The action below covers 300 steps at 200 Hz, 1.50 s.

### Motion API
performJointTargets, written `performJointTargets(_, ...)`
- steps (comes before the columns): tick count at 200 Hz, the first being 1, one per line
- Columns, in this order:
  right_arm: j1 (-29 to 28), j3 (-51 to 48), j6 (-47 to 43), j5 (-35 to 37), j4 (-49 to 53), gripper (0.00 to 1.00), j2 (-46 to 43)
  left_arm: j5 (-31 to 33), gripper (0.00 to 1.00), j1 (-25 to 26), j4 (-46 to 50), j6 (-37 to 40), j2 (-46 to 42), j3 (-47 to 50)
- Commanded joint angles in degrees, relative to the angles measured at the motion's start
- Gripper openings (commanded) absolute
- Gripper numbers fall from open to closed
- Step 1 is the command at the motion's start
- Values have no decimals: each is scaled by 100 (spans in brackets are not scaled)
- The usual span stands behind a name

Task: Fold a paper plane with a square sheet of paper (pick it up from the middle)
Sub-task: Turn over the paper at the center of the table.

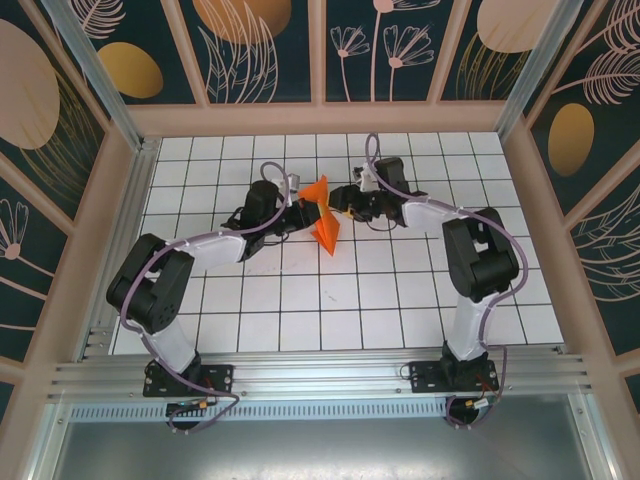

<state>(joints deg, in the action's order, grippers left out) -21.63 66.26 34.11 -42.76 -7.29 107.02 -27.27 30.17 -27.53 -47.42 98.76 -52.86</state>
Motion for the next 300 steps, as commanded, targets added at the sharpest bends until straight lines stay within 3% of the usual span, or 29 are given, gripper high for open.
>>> performJointTargets(1,134,-469,490,-678,-1181,58,-436,-459,0,-64,-516,-243,-293,141)
performJointTargets(36,276,-1079,1216,-1242,-2407,59,-788,-867,0,-151,-1175,-712,-400,263)
performJointTargets(92,280,-1151,1441,-1459,-2842,55,-802,-1188,0,-196,-1863,-1231,-331,355)
performJointTargets(132,264,-1087,1506,-1575,-2869,40,-774,-1165,0,-196,-1730,-1175,-270,338)
performJointTargets(177,255,-1020,1442,-1499,-2672,12,-754,-1165,0,-196,-1607,-1137,-220,320)
performJointTargets(217,254,-925,1184,-1200,-2239,1,-807,-1125,0,-230,-1434,-1100,-217,285)
performJointTargets(245,255,-878,944,-893,-1871,0,-874,-1073,17,-275,-1291,-1066,-243,291)
performJointTargets(264,257,-790,623,-531,-1342,0,-920,-949,34,-336,-991,-928,-310,283)
performJointTargets(277,280,-643,217,-122,-764,0,-960,-790,43,-418,-661,-746,-417,292)
performJointTargets(300,279,-139,-642,1139,705,0,-966,-74,50,-601,372,-231,-664,286)
